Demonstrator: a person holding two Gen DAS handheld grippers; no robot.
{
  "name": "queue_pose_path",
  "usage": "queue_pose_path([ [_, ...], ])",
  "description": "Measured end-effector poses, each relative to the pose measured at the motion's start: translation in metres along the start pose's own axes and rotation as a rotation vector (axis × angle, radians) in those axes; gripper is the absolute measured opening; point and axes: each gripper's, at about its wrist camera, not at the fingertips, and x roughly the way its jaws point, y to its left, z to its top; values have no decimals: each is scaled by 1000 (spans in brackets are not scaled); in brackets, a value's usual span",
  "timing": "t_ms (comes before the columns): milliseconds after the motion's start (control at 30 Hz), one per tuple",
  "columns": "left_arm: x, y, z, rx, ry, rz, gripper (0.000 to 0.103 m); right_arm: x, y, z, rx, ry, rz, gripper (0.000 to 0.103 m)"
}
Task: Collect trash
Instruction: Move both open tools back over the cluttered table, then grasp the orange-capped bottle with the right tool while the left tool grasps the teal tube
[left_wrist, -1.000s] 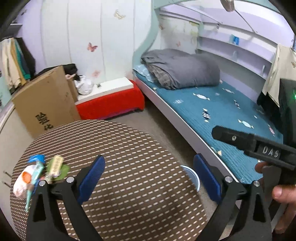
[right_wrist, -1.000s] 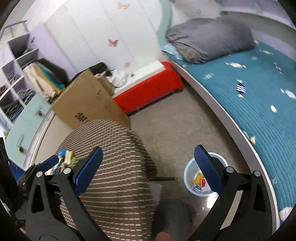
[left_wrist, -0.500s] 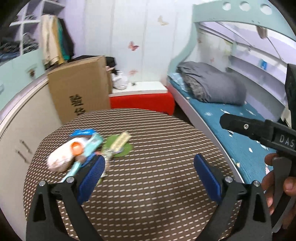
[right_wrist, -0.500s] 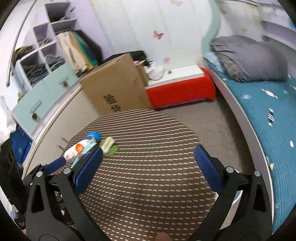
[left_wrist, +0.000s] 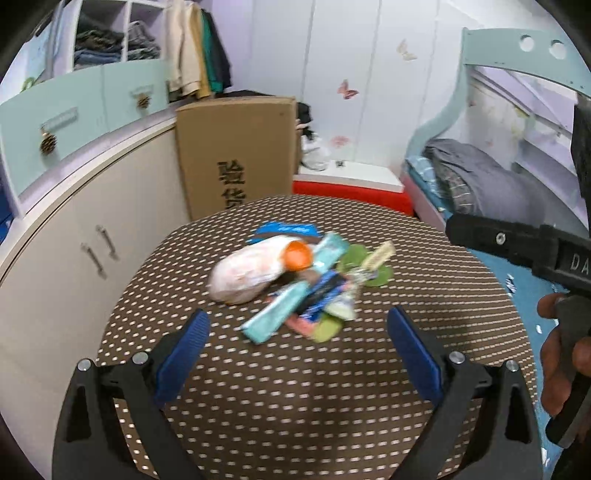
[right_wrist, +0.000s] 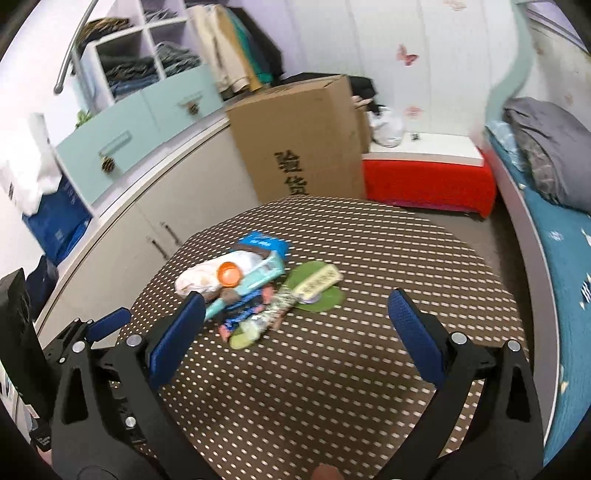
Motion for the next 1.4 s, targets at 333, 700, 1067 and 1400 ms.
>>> queue_pose_path([
  [333, 15, 37, -5, -68, 23, 65, 95, 64, 44, 7, -176, 78, 60, 88],
  [700, 33, 58, -12, -103, 62, 84, 94, 136, 76, 8, -313, 175, 101, 52],
  [1067, 48, 32, -2, -47, 46, 13, 94, 108, 51, 5, -241, 157, 154, 30],
  [1400, 78, -1, 11, 64, 58, -37, 94, 49, -3, 3, -92, 90, 93, 30],
])
